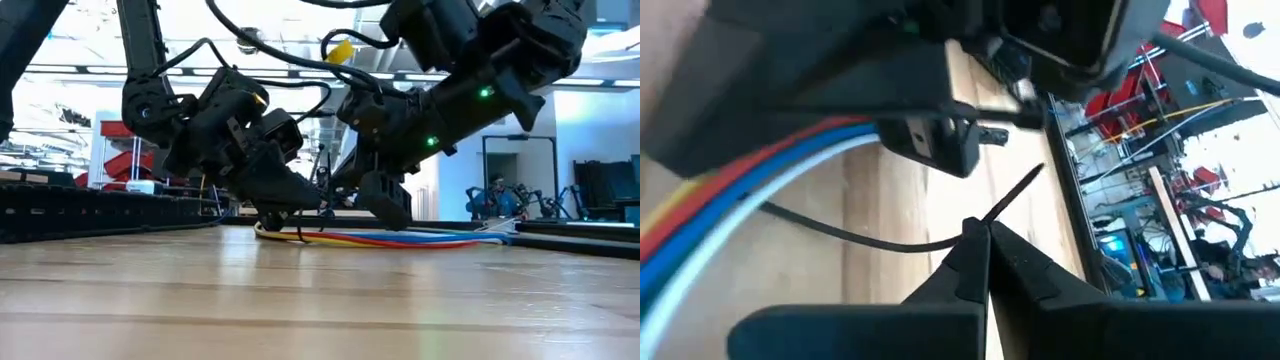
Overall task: Ziptie cables
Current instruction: Wrap the black zip tie on the cable
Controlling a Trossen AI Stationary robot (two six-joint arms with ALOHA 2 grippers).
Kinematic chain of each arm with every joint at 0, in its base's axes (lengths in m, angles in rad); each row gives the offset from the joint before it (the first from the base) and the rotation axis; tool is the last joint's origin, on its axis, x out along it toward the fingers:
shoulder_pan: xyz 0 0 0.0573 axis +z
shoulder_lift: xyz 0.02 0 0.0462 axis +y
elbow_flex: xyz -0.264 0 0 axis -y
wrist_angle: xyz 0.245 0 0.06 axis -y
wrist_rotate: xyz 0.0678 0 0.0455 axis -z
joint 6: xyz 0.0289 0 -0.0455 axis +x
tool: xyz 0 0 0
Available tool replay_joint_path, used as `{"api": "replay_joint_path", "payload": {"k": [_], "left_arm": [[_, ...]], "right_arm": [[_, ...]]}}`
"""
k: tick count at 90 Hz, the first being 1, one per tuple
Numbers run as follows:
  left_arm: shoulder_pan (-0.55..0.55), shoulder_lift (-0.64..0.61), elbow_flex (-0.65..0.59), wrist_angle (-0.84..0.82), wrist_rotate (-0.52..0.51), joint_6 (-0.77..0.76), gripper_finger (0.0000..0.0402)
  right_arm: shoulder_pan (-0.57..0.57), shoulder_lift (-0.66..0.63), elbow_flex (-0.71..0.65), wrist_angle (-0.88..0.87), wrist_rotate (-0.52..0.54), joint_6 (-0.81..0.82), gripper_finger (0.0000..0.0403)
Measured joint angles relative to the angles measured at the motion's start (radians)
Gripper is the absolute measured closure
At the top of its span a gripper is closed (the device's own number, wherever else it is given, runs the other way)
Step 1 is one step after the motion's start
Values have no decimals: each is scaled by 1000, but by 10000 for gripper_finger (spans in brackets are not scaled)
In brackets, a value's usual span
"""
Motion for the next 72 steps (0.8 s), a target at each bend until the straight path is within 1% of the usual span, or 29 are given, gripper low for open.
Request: {"api": "replay_joint_path", "payload": {"k": [32, 66, 72], "left_arm": [[-1, 0, 0, -4, -11, -76, 401], [-26, 1, -2, -7, -29, -75, 401], [-28, 1, -2, -8, -29, -76, 402]], "right_arm": [[-4, 0, 0, -4, -1, -15, 403], [-26, 0, -1, -2, -8, -11, 403], [-31, 0, -1, -4, -30, 16, 403]]}}
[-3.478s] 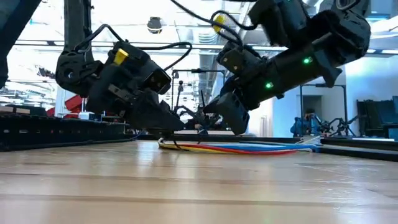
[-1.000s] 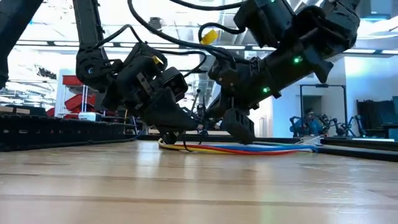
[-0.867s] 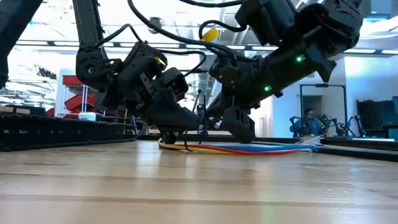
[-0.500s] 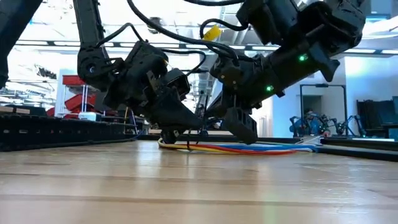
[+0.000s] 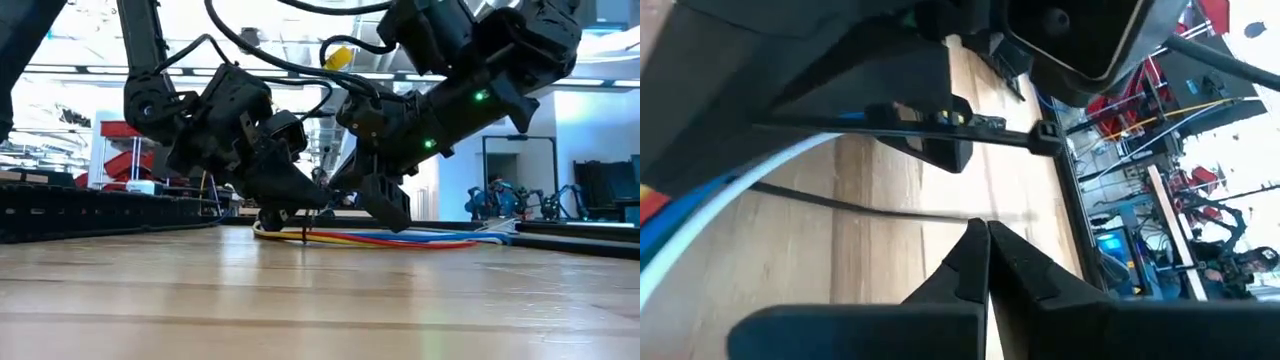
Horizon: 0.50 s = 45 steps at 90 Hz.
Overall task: Ziptie cables
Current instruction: Wrap the black zip tie on the cable
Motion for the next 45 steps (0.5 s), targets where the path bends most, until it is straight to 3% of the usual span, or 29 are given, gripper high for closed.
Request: {"api": "replay_joint_path", "payload": {"k": [31, 45], "left_arm": [[-12, 1, -1, -2, -4, 6, 402], [-12, 1, -1, -1, -4, 24, 401]], "right_arm": [[-27, 0, 0, -25, -56, 126, 403], [-94, -2, -19, -76, -242, 377, 403]]}}
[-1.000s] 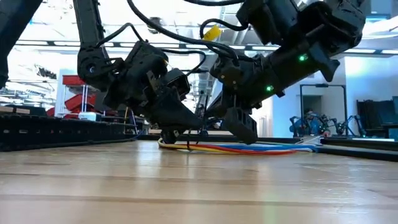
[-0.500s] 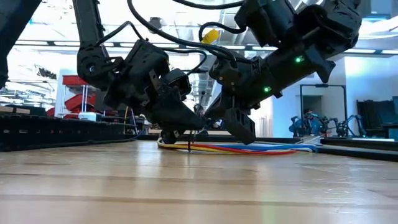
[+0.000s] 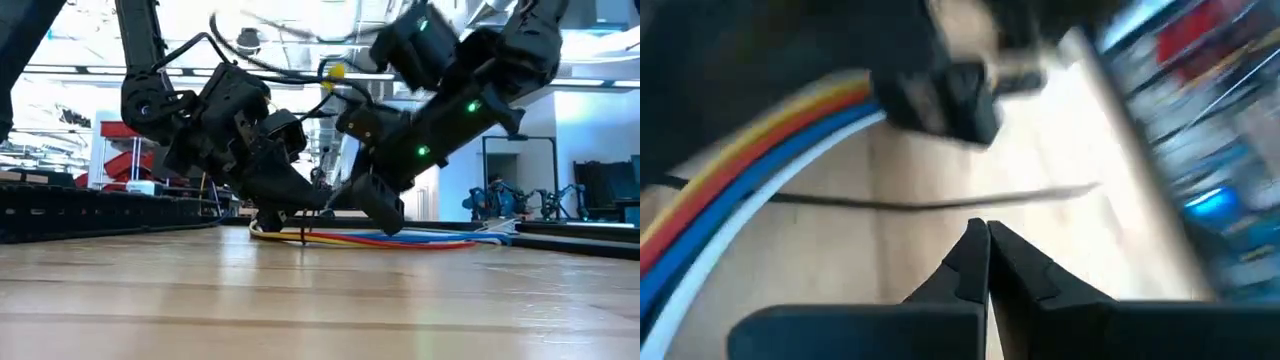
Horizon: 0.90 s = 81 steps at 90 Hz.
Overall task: Ziptie cables
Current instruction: Wrap the black zip tie on the cable
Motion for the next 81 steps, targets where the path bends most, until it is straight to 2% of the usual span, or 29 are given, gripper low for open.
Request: {"api": "replay_joint_path", "payload": {"k": [7, 18, 58, 81], "left_arm": [[0, 0, 0, 0, 0, 13, 402], [-1, 0, 0, 1, -16, 18, 402], [-1, 1, 0, 10, -38, 37, 402], [-3, 1, 0, 9, -40, 46, 401]], "right_arm": [[-28, -1, -27, 41, -60, 77, 403], [-55, -2, -58, 47, -93, 135, 403], [-130, -3, -73, 56, -292, 175, 403], [-133, -19, -84, 38, -304, 203, 403]]}}
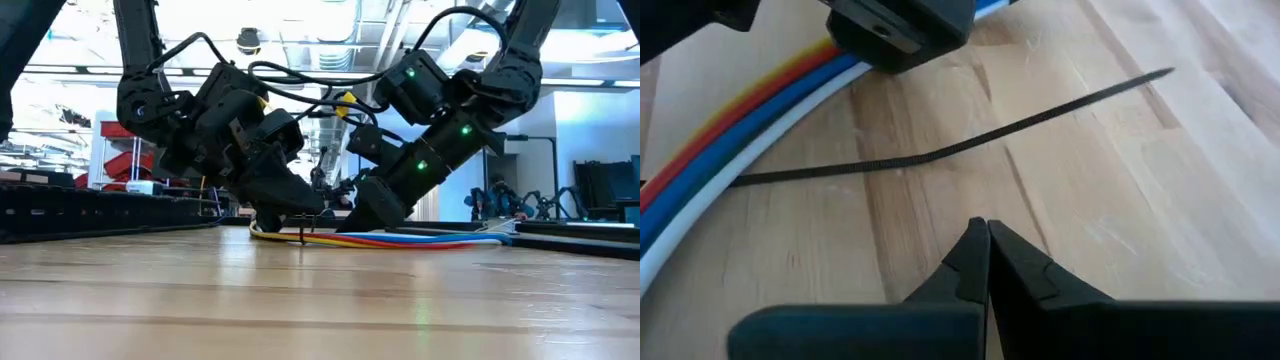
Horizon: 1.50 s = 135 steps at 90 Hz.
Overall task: Ziptie cables
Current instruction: Wrap the black zip tie on the cable
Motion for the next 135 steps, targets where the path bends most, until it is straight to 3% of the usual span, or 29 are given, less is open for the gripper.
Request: {"api": "replay_joint_path", "payload": {"k": [25, 63, 98, 135], "left_arm": [[0, 0, 0, -3, -1, 25, 401], [0, 0, -1, 6, -2, 17, 402], [0, 0, 0, 9, -6, 6, 402], [0, 0, 0, 9, -17, 5, 402]], "right_arm": [[-2, -99, -119, 21, -22, 36, 403], [-38, -110, -128, 54, -109, 211, 402], [-105, -110, -124, 49, -135, 269, 323], [-140, -110, -124, 64, -178, 365, 321]]}}
